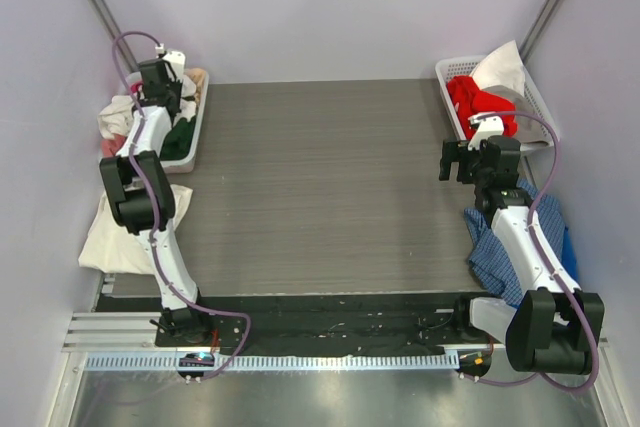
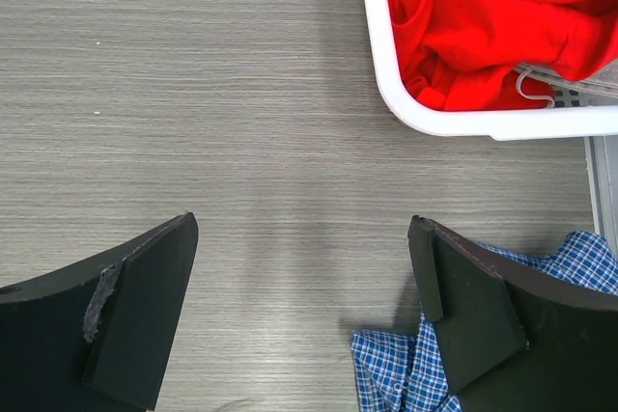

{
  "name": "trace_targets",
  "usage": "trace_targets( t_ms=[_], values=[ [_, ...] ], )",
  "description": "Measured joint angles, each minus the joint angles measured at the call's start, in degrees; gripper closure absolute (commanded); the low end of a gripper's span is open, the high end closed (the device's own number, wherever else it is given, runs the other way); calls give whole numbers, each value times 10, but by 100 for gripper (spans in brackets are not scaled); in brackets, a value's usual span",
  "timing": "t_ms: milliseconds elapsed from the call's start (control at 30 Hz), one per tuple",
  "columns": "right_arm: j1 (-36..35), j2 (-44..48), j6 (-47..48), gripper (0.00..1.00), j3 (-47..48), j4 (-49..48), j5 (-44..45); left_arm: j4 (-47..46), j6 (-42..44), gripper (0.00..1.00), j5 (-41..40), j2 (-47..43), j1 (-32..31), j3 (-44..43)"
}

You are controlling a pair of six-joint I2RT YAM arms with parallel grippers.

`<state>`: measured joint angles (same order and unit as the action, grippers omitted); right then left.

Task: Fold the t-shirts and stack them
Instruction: Grab crumpled tshirt from bin with the left arm

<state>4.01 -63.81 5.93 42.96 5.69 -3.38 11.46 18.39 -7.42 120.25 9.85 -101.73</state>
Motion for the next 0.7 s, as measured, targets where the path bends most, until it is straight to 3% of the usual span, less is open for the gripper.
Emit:
trace_targets(
  t_ms=[367, 700],
  values=[
    [0, -12, 0, 0, 0, 0, 0, 14, -20, 100, 44, -105, 0, 68],
    [0, -12, 0, 0, 0, 0, -2, 144, -74, 100, 229, -249, -10, 31]
  ],
)
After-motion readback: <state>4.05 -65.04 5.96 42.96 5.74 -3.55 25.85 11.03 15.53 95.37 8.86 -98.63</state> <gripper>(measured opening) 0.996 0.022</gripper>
